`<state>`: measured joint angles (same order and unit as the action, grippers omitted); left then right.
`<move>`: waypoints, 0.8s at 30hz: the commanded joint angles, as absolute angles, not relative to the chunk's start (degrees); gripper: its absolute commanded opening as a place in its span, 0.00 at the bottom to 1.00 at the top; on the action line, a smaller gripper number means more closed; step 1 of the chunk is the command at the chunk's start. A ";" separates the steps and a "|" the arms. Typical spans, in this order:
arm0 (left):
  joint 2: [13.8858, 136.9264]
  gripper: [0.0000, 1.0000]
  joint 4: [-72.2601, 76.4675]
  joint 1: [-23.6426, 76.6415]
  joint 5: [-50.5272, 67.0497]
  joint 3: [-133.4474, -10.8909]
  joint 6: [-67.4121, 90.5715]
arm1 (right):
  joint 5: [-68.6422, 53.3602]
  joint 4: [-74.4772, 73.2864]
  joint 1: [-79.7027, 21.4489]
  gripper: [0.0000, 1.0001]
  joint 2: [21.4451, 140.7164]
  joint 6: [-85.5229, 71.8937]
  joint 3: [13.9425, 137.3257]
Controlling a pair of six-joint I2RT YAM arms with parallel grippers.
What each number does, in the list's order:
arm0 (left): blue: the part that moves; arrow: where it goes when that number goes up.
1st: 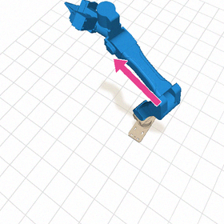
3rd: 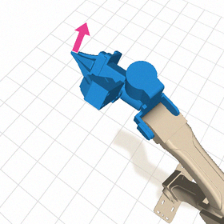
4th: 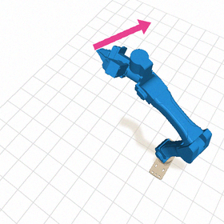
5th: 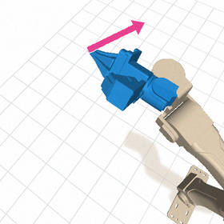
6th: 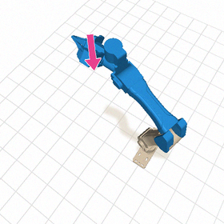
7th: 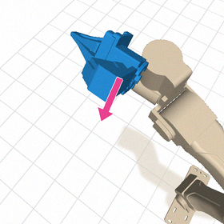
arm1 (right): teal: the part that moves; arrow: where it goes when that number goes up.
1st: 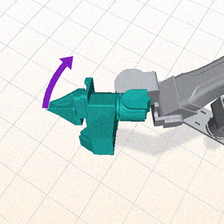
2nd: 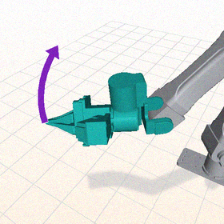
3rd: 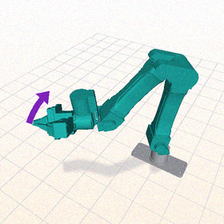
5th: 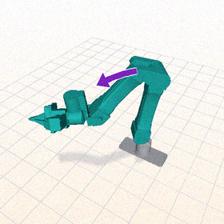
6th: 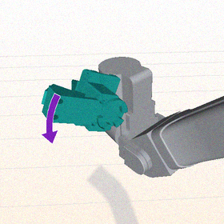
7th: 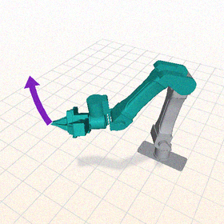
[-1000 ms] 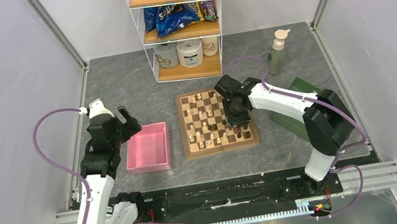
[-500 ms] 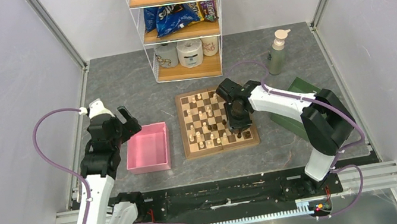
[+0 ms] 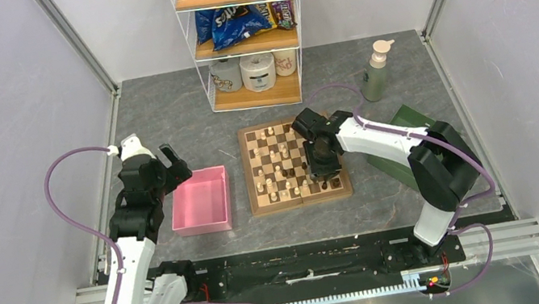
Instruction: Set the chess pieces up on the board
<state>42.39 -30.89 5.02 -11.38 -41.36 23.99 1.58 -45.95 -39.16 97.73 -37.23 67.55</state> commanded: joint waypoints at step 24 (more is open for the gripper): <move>41.47 0.99 -29.18 5.06 -11.32 -42.28 25.37 | 6.24 -44.56 -38.76 0.34 109.72 -33.32 85.79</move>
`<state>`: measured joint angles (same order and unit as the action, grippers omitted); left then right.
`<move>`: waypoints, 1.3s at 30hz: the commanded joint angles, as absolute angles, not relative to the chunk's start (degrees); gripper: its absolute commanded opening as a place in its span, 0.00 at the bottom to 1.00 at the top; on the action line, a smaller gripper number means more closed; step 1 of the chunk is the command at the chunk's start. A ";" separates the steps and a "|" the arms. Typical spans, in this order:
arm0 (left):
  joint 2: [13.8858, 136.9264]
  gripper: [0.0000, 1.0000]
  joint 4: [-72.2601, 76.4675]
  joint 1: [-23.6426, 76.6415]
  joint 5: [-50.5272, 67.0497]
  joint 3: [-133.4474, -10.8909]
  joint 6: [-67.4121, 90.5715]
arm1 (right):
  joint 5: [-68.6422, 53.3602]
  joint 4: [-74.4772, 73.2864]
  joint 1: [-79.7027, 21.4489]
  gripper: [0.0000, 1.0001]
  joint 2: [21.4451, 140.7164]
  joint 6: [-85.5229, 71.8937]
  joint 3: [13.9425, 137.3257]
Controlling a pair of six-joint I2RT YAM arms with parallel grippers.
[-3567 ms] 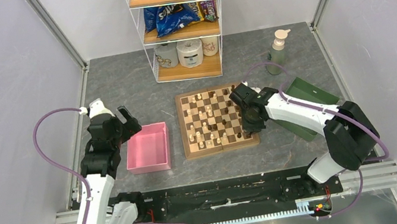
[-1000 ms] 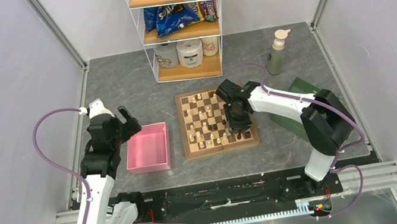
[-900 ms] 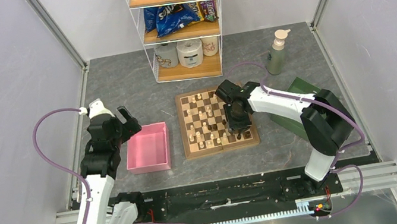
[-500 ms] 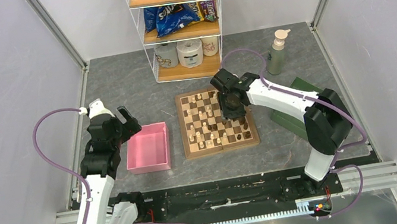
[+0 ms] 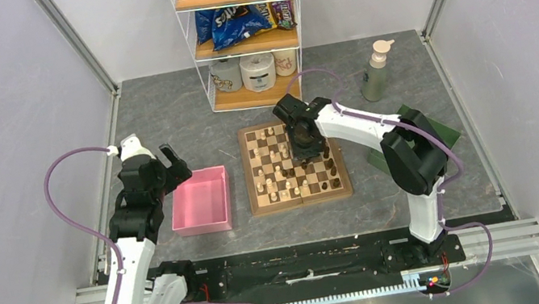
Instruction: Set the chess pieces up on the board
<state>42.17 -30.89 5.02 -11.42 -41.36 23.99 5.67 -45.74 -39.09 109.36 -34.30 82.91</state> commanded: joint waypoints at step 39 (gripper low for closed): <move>41.94 0.99 -29.20 5.02 -10.72 -42.30 25.44 | 8.41 -46.20 -37.88 0.18 98.88 -33.30 70.73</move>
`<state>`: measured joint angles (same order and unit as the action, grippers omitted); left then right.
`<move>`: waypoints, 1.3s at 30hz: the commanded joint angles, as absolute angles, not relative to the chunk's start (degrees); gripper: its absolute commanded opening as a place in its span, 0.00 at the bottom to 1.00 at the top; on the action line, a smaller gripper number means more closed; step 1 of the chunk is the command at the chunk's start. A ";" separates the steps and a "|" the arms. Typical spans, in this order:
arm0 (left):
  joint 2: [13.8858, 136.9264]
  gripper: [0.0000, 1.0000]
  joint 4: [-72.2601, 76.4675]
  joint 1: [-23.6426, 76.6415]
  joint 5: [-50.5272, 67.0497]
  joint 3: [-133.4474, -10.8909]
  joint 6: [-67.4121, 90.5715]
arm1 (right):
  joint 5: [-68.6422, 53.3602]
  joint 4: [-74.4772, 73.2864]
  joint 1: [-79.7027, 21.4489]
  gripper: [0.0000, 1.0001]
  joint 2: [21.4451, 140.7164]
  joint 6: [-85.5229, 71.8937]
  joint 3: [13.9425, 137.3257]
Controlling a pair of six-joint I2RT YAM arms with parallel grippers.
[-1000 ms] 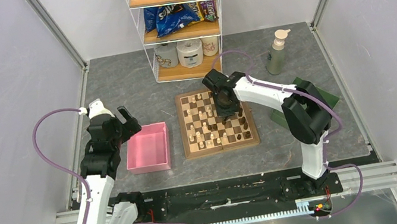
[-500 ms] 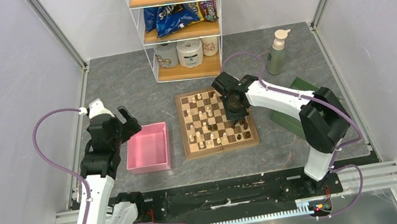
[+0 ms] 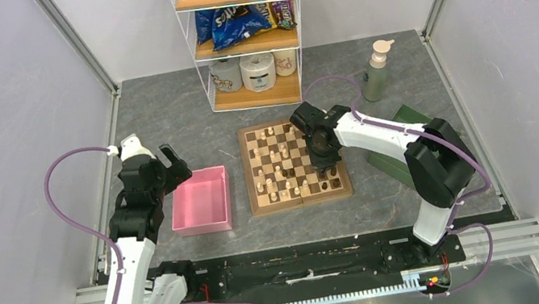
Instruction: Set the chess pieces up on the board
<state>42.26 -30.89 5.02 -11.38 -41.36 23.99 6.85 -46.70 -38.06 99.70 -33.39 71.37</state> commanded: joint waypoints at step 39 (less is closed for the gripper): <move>41.29 0.99 -29.18 5.05 -11.40 -42.28 25.38 | -1.49 -41.86 -40.78 0.43 109.03 -31.77 85.50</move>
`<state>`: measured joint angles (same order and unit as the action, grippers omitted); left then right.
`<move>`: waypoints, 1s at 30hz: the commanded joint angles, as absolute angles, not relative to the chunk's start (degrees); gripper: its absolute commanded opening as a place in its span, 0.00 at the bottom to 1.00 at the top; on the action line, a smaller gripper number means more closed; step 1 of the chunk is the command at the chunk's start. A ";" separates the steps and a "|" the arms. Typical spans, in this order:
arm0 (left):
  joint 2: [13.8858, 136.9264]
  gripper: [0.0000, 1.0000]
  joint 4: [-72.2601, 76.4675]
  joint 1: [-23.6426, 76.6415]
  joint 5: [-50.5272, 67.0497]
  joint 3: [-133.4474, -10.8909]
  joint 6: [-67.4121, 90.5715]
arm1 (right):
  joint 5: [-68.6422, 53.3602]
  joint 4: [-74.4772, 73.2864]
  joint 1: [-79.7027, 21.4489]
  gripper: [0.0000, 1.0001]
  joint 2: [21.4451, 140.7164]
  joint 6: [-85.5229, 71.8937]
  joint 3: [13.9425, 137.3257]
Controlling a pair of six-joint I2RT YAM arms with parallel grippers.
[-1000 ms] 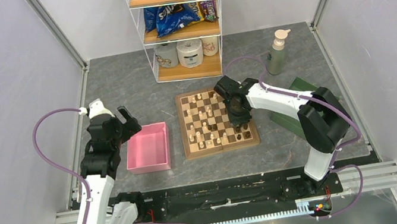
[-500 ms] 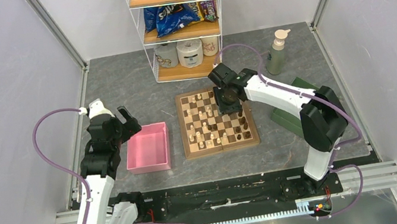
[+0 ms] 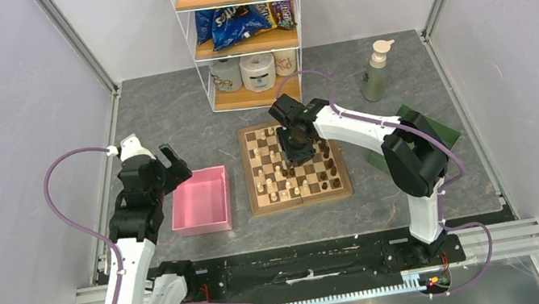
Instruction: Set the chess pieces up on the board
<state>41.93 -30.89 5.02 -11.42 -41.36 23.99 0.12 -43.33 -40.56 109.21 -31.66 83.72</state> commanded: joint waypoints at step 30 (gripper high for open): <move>41.43 0.99 -29.18 5.06 -11.19 -42.30 25.37 | -1.49 -44.03 -41.77 0.28 110.04 -31.68 84.46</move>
<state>41.93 -30.89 5.02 -11.40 -41.36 23.99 -1.67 -43.70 -41.52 110.30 -31.86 83.72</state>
